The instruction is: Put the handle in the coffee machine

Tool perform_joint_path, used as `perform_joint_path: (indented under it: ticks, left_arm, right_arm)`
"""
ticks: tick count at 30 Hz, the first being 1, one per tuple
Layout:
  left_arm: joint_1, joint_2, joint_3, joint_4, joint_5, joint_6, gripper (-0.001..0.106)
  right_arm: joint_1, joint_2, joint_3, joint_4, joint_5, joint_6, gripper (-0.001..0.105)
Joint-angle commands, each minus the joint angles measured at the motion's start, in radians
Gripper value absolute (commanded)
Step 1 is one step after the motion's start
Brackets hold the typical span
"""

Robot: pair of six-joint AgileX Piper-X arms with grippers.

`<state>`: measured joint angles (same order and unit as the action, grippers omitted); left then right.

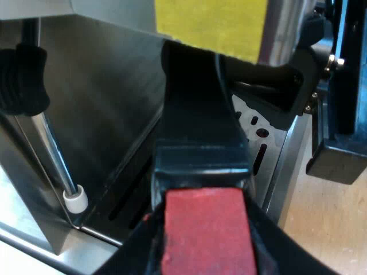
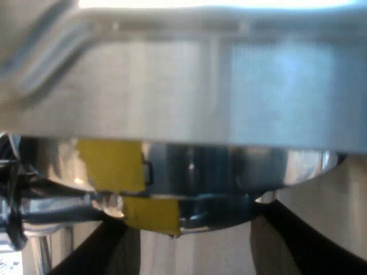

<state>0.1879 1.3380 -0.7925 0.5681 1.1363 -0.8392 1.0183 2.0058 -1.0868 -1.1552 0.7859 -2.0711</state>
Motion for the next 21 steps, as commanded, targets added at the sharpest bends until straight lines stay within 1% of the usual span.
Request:
perform_joint_path:
  ticks: [1,4,6,7,8,9,10,11,13,16,17,18,21]
  left_arm:
    - [-0.002,-0.029,-0.028,-0.049,0.110,-0.019,0.000]
    - [-0.002,-0.029,-0.028,-0.049,0.110,-0.019,0.002]
    - [-0.002,-0.029,-0.028,-0.049,0.110,-0.019,0.008]
    - [-0.002,-0.029,-0.028,-0.049,0.110,-0.019,0.015]
    - [-0.002,-0.029,-0.028,-0.046,0.110,-0.019,0.025]
    - [-0.002,-0.029,-0.028,-0.045,0.110,-0.019,0.028]
    - [-0.002,-0.029,-0.028,-0.042,0.110,-0.019,0.040]
    - [-0.002,-0.029,-0.028,-0.034,0.110,-0.019,0.048]
    - [-0.002,-0.029,-0.028,-0.021,0.108,-0.019,0.055]
    - [-0.002,-0.029,-0.028,-0.011,0.086,-0.016,0.056]
    - [-0.002,-0.029,-0.028,-0.012,0.065,-0.016,0.056]
    - [-0.002,-0.029,-0.028,-0.012,0.058,-0.016,0.056]
    - [-0.002,-0.029,-0.028,-0.012,0.051,-0.016,0.056]
  right_arm:
    - [-0.006,-0.021,-0.021,-0.080,-0.033,-0.020,0.045]
    - [-0.006,-0.021,-0.031,-0.086,-0.037,-0.020,0.045]
    - [-0.006,-0.021,-0.035,-0.086,-0.040,-0.020,0.045]
    - [-0.006,-0.021,-0.037,-0.086,-0.044,-0.020,0.045]
    - [-0.006,-0.021,-0.036,-0.089,-0.045,-0.020,0.045]
    - [-0.006,-0.021,-0.036,-0.090,-0.044,-0.020,0.045]
    - [-0.006,-0.021,-0.036,-0.090,-0.044,-0.020,0.045]
    - [-0.006,-0.021,-0.036,-0.090,-0.044,-0.020,0.045]
    - [-0.006,-0.021,-0.036,-0.090,-0.044,-0.020,0.045]
    - [-0.006,-0.021,-0.036,-0.090,-0.044,-0.020,0.045]
    - [-0.006,-0.021,-0.036,-0.090,-0.044,-0.020,0.045]
    - [-0.006,-0.021,-0.036,-0.090,-0.044,-0.020,0.045]
    - [-0.006,-0.021,-0.036,-0.090,-0.044,-0.020,0.045]
